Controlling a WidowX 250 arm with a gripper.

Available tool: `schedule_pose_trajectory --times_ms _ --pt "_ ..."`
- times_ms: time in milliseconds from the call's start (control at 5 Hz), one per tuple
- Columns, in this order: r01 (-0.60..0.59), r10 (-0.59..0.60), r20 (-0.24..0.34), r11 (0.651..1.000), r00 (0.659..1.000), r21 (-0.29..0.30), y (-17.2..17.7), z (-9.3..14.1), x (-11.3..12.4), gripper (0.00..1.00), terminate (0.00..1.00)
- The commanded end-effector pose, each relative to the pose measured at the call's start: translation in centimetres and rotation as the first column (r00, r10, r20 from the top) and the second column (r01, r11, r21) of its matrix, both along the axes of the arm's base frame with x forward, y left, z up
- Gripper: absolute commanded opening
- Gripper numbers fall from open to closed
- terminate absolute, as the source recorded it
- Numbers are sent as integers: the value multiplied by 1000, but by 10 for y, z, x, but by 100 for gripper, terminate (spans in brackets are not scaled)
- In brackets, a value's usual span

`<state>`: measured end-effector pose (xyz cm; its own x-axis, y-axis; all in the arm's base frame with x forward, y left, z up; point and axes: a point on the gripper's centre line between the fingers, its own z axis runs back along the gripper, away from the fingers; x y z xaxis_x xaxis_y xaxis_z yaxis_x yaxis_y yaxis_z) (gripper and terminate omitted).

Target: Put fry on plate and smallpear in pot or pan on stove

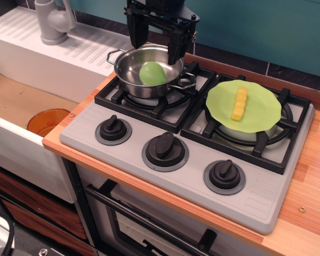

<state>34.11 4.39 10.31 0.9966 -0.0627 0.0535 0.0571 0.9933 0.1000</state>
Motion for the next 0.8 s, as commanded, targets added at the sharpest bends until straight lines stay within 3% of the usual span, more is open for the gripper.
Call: schedule_pose_trajectory --times_ms 0,400,600 --pt "-43 41 62 999 997 21 -35 43 -24 100 0" --pt "-87 91 69 994 993 -63 -67 47 -47 100 0" --pt "-70 79 73 990 994 -120 -71 39 -48 100 100"
